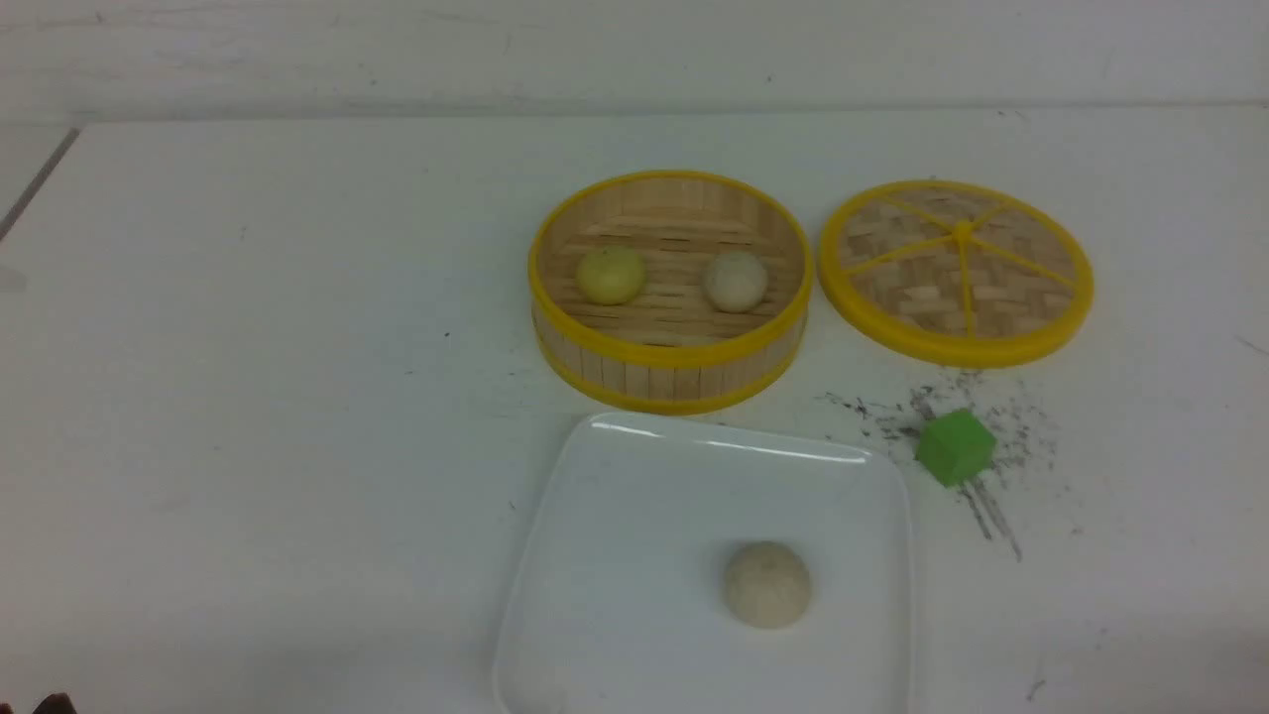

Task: Put the steamed buns into the plate on the white tablecloth.
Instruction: 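Reach toward a bun in the bamboo steamer with the right gripper, then move the steamed bun from the bamboo steamer onto the white plate with the right gripper, then reach into the bamboo steamer and grasp a bun with the left gripper, then carry the bun from the bamboo steamer to the plate with the left gripper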

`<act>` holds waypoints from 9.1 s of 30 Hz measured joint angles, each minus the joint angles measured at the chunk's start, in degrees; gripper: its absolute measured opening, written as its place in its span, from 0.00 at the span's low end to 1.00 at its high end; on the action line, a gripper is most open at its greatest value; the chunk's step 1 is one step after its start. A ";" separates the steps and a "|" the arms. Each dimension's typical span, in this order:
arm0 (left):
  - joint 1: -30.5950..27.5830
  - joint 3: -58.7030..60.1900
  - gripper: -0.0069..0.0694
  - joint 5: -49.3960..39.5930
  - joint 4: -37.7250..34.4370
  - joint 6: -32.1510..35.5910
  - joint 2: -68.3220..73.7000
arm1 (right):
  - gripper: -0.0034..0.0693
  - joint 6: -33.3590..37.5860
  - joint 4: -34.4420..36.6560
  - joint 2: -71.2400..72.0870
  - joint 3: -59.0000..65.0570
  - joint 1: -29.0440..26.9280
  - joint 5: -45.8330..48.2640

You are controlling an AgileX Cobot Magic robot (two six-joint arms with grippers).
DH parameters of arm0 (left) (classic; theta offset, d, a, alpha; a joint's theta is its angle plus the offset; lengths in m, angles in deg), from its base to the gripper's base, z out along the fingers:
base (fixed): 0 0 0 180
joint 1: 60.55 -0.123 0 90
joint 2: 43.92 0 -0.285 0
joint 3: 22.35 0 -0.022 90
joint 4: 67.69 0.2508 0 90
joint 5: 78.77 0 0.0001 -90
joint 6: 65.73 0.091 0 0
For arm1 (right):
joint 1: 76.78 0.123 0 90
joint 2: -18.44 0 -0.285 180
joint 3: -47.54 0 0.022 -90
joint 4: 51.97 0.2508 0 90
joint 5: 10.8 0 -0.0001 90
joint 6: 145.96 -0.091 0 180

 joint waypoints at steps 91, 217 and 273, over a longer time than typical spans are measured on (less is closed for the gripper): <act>0.00 -37.63 0.09 -38.16 -25.62 5.78 47.38 | 0.08 19.92 27.09 -60.18 -49.62 0.00 31.29; 17.47 -91.92 0.54 -42.50 -27.58 9.12 97.39 | 0.03 10.93 4.45 -55.50 -51.71 26.27 40.96; 24.30 -132.00 0.11 -47.38 -15.98 0.44 123.41 | 0.06 10.71 5.03 -56.05 -47.57 26.27 31.67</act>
